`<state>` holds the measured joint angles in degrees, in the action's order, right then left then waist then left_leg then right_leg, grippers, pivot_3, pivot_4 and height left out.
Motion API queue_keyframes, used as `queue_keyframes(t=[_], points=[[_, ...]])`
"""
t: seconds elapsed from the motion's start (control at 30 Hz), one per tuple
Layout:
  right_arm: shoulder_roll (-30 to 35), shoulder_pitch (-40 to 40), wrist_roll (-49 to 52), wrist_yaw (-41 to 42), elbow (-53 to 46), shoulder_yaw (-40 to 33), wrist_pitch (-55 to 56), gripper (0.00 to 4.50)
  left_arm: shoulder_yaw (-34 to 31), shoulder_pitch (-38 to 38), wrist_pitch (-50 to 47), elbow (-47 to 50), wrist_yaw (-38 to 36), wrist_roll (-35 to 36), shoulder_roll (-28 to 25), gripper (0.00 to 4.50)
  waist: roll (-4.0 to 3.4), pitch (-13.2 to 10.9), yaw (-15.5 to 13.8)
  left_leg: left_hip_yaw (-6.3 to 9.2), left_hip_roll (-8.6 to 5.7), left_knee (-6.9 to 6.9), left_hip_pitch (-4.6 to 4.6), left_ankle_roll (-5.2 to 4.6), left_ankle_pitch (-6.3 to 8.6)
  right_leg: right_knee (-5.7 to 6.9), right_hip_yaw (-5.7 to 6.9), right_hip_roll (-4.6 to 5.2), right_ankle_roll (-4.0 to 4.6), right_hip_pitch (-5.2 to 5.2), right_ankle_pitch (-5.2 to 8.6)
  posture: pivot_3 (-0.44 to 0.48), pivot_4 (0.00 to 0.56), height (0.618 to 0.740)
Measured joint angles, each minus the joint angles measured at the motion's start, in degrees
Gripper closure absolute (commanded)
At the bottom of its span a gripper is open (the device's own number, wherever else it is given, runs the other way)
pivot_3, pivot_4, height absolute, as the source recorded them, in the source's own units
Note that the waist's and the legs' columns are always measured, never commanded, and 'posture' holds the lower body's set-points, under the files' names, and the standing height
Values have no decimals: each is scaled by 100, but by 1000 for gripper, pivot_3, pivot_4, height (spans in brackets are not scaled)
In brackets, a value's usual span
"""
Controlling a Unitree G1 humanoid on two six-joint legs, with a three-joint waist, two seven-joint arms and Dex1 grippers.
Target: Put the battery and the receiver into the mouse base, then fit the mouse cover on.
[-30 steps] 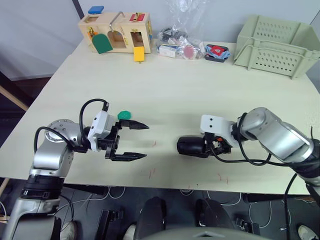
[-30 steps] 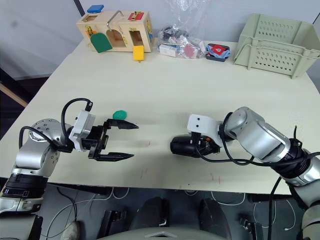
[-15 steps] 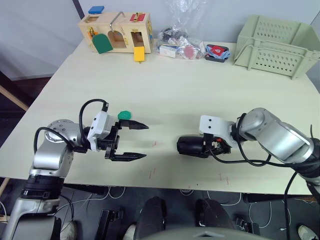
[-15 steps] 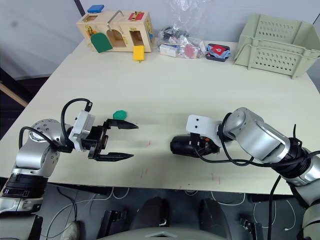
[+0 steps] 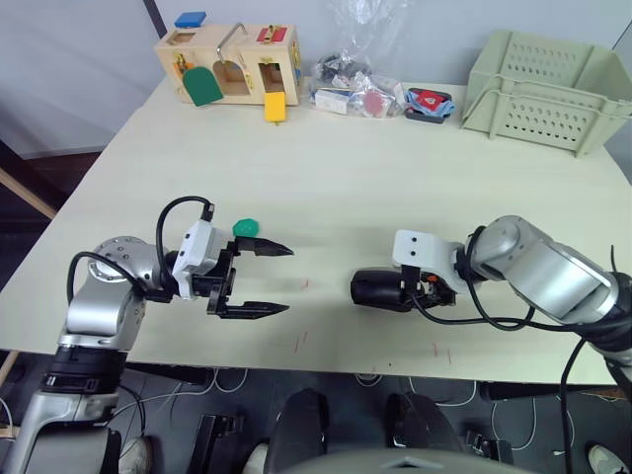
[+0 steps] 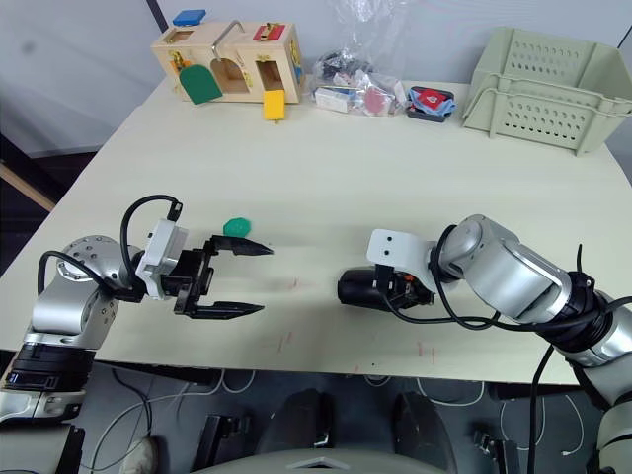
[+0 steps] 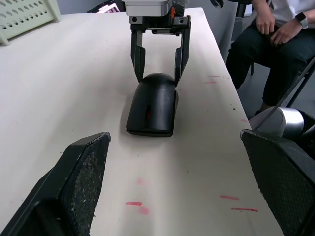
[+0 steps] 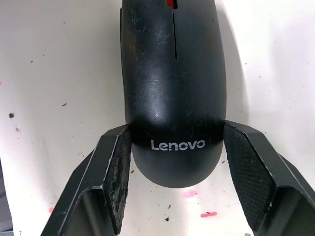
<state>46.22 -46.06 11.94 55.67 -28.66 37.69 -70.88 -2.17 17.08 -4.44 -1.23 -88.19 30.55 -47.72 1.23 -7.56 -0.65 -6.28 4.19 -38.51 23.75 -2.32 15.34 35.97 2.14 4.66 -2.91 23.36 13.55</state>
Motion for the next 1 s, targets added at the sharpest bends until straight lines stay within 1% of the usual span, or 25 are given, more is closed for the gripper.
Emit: queue_keyframes(t=[0.33, 1.0], points=[[86, -113, -3, -20, -72, 148, -11, 1915, 35, -12, 27, -6, -5, -1, 29, 0, 2, 1, -1, 0, 0, -1, 0, 0, 0, 0, 0, 0, -1, 0, 0, 0, 150, 740], [174, -51, 5, -98, -77, 257, 62, 1915, 41, -44, 111, -54, -16, -1, 31, 0, 9, 6, -4, 1, 0, -2, 0, 0, 0, 1, 0, 1, 0, -1, 0, 0, 150, 740]])
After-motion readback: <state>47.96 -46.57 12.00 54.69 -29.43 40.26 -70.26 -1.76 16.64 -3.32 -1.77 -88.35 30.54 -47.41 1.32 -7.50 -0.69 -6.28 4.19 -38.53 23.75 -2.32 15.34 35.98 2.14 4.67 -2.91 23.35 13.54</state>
